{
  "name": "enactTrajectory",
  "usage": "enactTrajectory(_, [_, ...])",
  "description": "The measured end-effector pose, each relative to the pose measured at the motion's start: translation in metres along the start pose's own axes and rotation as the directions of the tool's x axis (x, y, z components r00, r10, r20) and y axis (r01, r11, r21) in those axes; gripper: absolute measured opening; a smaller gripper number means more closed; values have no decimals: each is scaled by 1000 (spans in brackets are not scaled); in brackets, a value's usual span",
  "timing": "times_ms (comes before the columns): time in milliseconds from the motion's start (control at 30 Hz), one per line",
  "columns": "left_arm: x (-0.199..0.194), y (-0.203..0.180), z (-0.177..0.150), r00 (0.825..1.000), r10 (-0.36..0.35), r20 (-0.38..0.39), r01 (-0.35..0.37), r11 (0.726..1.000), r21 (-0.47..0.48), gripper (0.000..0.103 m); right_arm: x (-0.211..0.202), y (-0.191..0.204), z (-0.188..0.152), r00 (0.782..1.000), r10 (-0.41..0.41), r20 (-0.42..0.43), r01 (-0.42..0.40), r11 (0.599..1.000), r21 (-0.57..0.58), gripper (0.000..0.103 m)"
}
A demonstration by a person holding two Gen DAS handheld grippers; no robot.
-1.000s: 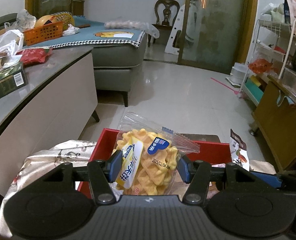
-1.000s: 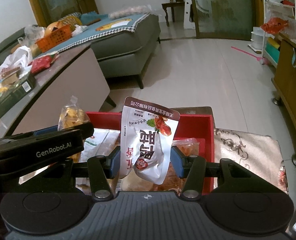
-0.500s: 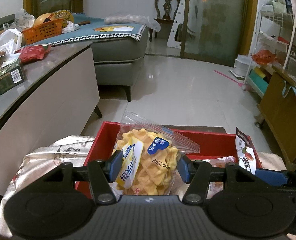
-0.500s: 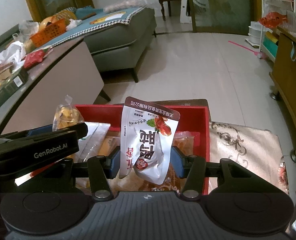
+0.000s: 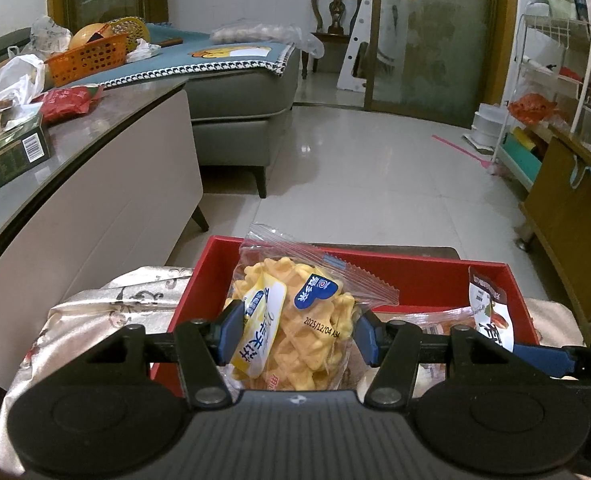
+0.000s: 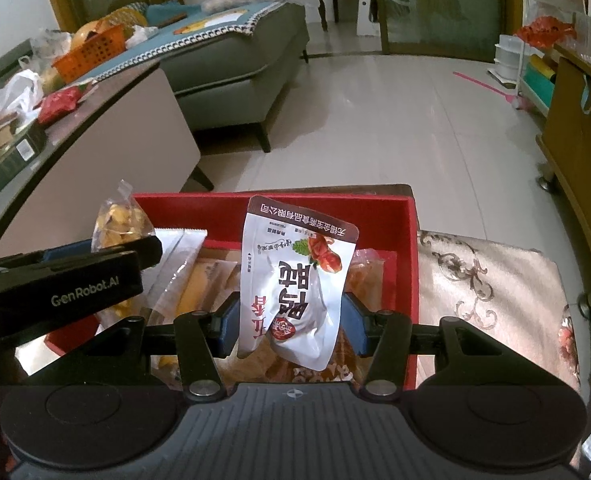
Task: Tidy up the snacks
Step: 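Carry the yellow snack bag and white pouch over the red box, then lower both snacks into the red box and open both tools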
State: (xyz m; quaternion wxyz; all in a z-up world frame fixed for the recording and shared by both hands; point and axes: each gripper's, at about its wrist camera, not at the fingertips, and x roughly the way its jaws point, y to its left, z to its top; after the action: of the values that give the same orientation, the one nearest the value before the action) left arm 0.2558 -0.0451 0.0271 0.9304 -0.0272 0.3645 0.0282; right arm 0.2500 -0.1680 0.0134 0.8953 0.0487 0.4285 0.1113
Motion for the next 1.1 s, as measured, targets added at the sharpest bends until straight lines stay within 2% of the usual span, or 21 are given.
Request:
enactTrajectory(633, [6,-4,-5,999,26,-22,-25,999,35,54,12,-2,-4,999,-25,-35,25,1000,-7,62])
enactTrajectory(1100, [-13,1,0,999,43,22,-44,998,36,60,-1,-1,-2,998,-53,-13,53,998,-16,67])
